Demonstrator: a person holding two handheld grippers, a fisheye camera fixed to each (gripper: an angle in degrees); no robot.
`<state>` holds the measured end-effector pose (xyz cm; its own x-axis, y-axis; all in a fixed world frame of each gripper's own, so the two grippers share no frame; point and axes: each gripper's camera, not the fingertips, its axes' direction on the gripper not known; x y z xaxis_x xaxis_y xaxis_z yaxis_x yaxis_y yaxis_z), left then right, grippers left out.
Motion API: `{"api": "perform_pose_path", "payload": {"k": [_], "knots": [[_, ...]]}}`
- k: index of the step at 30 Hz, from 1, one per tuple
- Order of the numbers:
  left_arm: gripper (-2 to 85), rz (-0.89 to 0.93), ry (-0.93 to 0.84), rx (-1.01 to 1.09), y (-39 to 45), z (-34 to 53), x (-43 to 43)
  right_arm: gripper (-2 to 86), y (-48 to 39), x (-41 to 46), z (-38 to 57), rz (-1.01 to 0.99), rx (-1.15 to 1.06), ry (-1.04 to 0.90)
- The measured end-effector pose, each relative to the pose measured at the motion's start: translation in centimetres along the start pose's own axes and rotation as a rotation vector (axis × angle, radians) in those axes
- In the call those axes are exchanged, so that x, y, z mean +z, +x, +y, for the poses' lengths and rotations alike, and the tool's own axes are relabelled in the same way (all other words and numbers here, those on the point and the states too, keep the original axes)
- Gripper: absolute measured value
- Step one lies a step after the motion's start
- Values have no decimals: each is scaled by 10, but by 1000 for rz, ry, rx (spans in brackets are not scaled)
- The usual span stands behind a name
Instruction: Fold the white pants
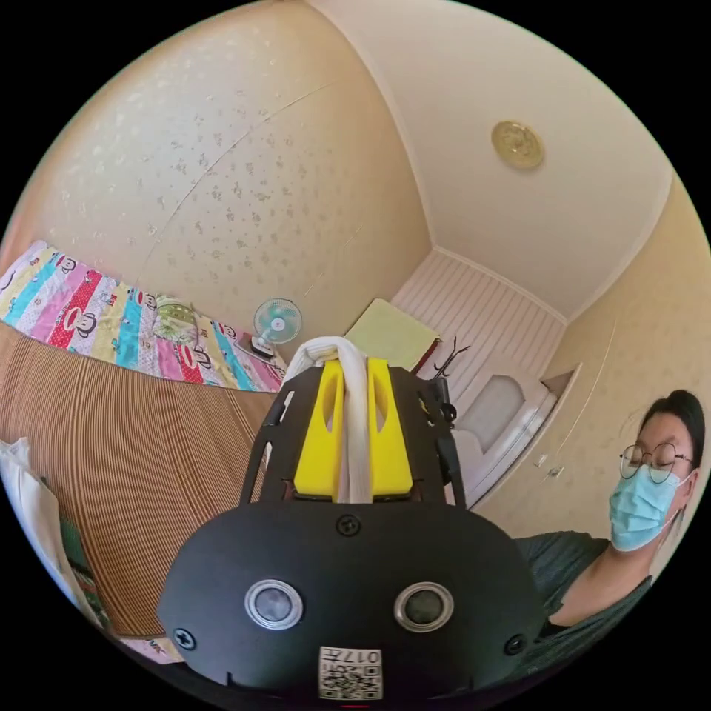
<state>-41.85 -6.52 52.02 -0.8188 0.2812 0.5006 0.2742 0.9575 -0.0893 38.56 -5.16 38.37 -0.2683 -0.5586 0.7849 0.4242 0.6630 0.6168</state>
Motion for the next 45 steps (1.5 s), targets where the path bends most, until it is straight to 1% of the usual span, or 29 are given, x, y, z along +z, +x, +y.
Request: {"api": "perform_pose_path", "payload": {"k": [3, 4, 5, 6, 8, 9, 10, 12, 13, 14, 15, 16, 17, 19, 21, 23, 24, 25, 28, 30, 32, 33, 34, 35, 36, 38, 40, 43, 45], "knots": [[53, -73, -70, -12, -38, -14, 33, 18, 30, 34, -13, 140, 34, -17], [53, -144, -116, -6, -45, -10, 44, 18, 35, 42, -10, 162, 39, -35], [53, -209, -166, 29, -52, 3, 54, 19, 43, 55, 1, 206, 12, -65], [53, -229, -182, 55, -56, 12, 58, 22, 53, 64, 20, 231, -28, -74], [55, -225, -250, 109, -80, 64, 70, 28, 79, 75, 58, 230, -36, -95], [55, -214, -278, 97, -88, 80, 73, 30, 102, 81, 91, 185, -2, -123], [56, -179, -327, 46, -105, 116, 75, 30, 113, 82, 109, 149, 18, -133], [56, -122, -380, -57, -126, 177, 73, 25, 149, 91, 189, 45, 102, -223], [58, -107, -421, -132, -134, 219, 70, 25, 154, 93, 210, 41, 117, -251], [62, -117, -482, -192, -137, 259, 68, 25, 161, 97, 252, 43, 152, -318], [65, -133, -514, -221, -137, 278, 66, 26, 166, 100, 287, 56, 205, -393], [72, -175, -567, -277, -136, 310, 62, 27, 168, 100, 302, 71, 236, -420], [77, -213, -595, -337, -134, 334, 57, 29, 172, 95, 325, 113, 300, -446], [88, -230, -591, -395, -134, 350, 47, 34, 179, 80, 344, 162, 378, -412], [112, -224, -536, -433, -139, 347, 41, 47, 195, 62, 337, 172, 451, -311], [178, -191, -437, -477, -160, 327, 44, 78, 204, 58, 314, 131, 432, -230], [194, -181, -422, -485, -166, 320, 49, 114, 211, 63, 293, 110, 400, -190], [226, -169, -405, -492, -177, 305, 61, 132, 214, 67, 282, 106, 394, -181], [247, -152, -424, -513, -202, 276, 104, 180, 238, 109, 231, 80, 393, -238], [244, -152, -471, -559, -215, 271, 134, 198, 252, 152, 208, 162, 395, -341], [226, -168, -624, -625, -224, 281, 179, 208, 260, 184, 206, 223, 413, -448], [217, -180, -638, -615, -222, 283, 185, 204, 266, 201, 212, 214, 468, -501], [198, -241, -627, -578, -211, 284, 187, 203, 263, 202, 214, 222, 464, -474], [187, -261, -618, -554, -202, 287, 187, 169, 257, 202, 220, 138, 439, -425], [181, -251, -617, -550, -198, 290, 186, 149, 256, 202, 230, 54, 471, -371], [151, -195, -582, -585, -184, 301, 168, 140, 253, 202, 245, -35, 507, -332], [133, -172, -589, -579, -167, 305, 151, 130, 242, 209, 254, -102, 520, -351], [118, -222, -599, -491, -123, 288, 110, 110, 195, 239, 243, -156, 421, -432], [114, -264, -584, -440, -98, 262, 75, 86, 141, 275, 208, -194, 305, -450]]}}
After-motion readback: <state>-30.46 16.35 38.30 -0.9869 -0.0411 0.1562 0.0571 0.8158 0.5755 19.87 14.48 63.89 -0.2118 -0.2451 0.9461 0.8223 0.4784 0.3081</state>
